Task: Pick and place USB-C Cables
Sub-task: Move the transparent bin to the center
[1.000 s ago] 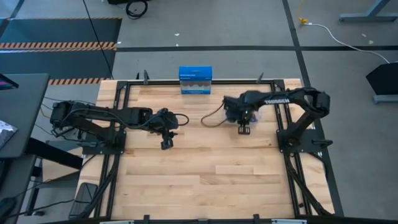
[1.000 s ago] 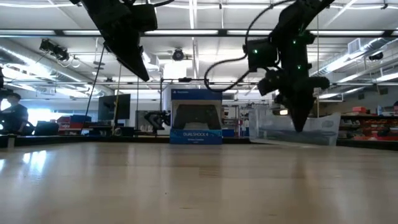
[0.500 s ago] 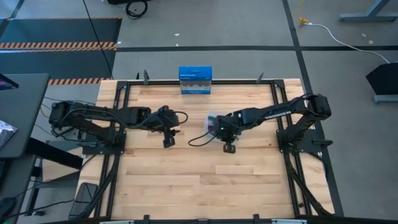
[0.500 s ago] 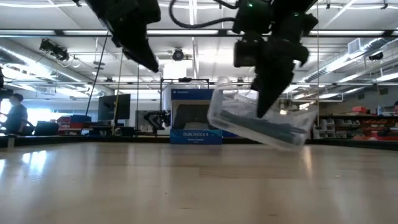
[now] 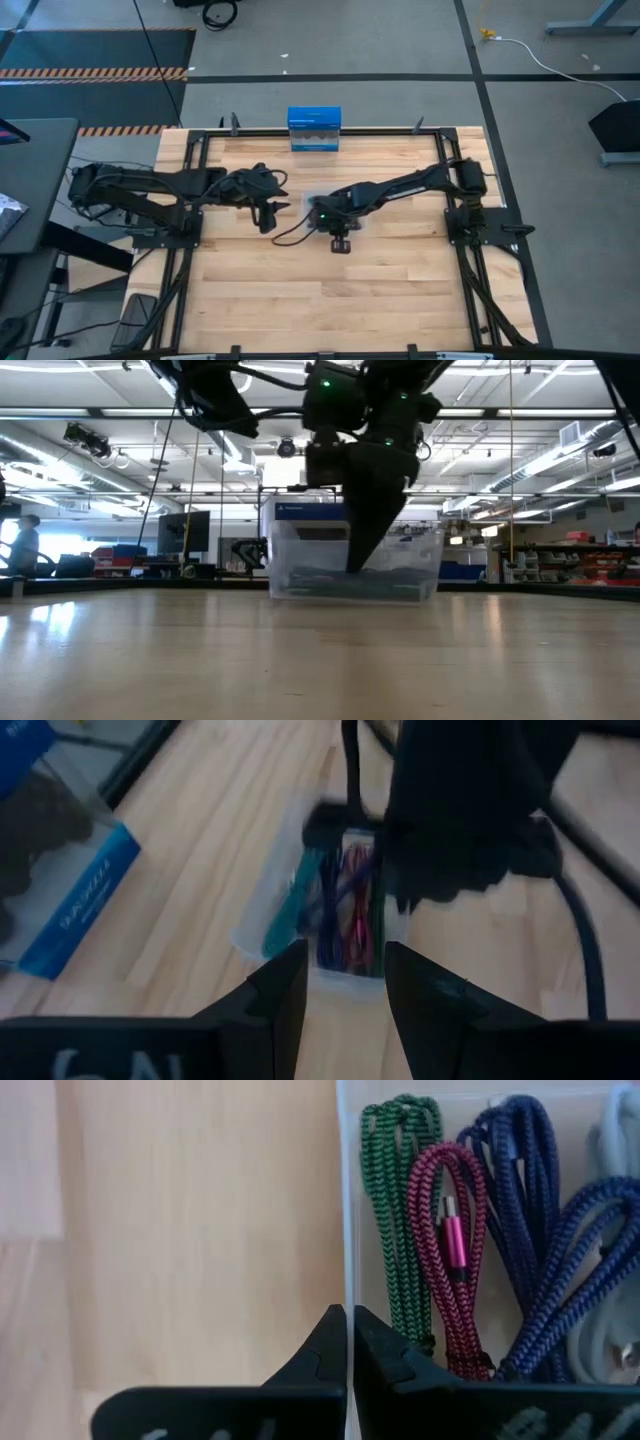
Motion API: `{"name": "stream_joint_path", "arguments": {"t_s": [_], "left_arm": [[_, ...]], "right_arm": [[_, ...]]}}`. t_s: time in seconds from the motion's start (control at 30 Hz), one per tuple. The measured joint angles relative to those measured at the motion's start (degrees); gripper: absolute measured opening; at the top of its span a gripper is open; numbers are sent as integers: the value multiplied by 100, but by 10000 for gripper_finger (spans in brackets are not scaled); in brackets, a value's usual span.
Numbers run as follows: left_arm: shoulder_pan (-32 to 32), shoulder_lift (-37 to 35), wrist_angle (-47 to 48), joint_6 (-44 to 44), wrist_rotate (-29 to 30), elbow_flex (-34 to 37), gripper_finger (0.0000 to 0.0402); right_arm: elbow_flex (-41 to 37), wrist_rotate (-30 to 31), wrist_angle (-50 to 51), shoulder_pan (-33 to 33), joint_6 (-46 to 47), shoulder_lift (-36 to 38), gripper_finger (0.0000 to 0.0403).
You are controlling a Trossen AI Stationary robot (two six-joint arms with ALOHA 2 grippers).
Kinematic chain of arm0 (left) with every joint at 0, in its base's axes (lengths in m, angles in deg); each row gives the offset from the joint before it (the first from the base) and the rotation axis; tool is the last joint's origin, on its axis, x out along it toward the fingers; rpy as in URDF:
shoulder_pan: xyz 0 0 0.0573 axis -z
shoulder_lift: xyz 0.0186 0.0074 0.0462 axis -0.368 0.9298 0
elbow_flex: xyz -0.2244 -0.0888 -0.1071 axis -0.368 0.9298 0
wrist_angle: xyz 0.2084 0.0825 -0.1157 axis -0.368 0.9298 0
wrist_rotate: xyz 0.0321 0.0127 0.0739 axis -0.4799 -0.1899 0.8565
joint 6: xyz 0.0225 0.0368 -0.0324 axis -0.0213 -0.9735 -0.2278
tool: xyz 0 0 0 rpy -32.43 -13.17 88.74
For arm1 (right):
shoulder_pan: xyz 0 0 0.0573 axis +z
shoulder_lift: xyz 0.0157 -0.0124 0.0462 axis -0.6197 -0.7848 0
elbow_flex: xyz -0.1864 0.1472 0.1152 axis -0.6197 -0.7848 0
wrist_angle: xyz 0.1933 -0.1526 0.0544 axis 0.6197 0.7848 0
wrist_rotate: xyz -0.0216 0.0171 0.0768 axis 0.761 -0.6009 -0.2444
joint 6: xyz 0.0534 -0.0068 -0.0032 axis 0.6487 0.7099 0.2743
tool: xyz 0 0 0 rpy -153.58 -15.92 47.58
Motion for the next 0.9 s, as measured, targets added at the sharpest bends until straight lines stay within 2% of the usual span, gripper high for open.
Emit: {"name": "stream_joint_path", "arguments": {"t_s": [0.27, 0.77, 0.9], "left_arm": [[114, -297, -153, 6, 60, -6, 142], [301, -328, -304, -88, 61, -7, 142], [301, -328, -353, -200, 61, -7, 142]], "right_arm": [[716, -197, 157, 83, 217, -616, 4], [740, 1, 165, 174, 207, -622, 6], [723, 46, 122, 199, 175, -595, 26]]}}
